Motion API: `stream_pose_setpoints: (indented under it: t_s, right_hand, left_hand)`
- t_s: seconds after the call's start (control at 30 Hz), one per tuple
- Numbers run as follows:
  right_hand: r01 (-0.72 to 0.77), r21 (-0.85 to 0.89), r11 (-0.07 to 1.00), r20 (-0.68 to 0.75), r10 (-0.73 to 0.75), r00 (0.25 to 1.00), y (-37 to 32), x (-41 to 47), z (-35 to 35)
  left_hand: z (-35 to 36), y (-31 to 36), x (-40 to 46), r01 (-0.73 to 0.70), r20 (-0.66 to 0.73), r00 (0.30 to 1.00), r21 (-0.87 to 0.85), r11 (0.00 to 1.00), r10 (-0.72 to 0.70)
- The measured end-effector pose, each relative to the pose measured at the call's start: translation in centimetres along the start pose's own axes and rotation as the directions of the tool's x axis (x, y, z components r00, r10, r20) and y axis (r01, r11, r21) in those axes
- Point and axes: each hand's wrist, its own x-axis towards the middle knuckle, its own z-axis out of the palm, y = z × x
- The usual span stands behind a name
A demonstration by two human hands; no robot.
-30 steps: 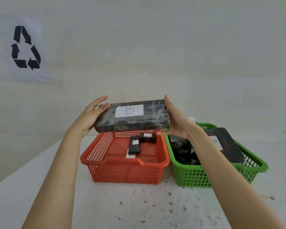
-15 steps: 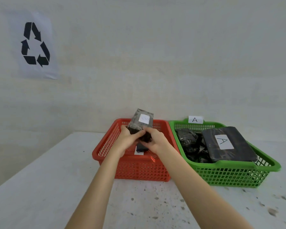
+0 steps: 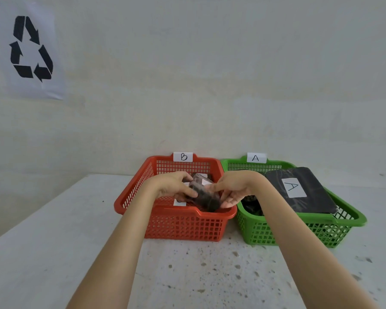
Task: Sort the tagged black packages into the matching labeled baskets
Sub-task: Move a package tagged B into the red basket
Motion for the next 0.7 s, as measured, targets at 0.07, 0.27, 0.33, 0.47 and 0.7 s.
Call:
stream_pose_setpoints:
  t_s: [0.07,0.27,0.33,0.47,0.7]
  right_hand:
    - [0.008,-0.143,0.990,-0.042,-0.015,0.999,-0.2,0.3,0.3]
    - [-0.025,-0.526,0.850,-0.257,-0.131,0.958,-0.1,0.9,2.8]
    - [-0.065,-0.615,0.786,-0.331,-0.182,0.926,0.0,1.1,3.7]
    - [-0.175,-0.772,0.611,-0.420,-0.284,0.862,0.2,1.8,5.1]
    - [-0.229,-0.912,0.339,-0.353,-0.369,0.860,1.1,3.4,5.7]
  left_hand:
    - [0.2,-0.2,0.5,0.057,0.046,0.997,0.053,0.997,-0.060]
    - [0.5,-1.3,1.7,0.150,0.115,0.978,0.206,0.967,-0.176]
    - [-0.1,-1.4,2.0,0.179,0.138,0.969,0.193,0.965,-0.207]
    - [-0.8,-1.8,3.6,0.181,-0.056,0.982,0.582,0.793,-0.183]
    - [-0.2,-3.9,5.6,0.211,-0.068,0.957,0.828,0.520,-0.280]
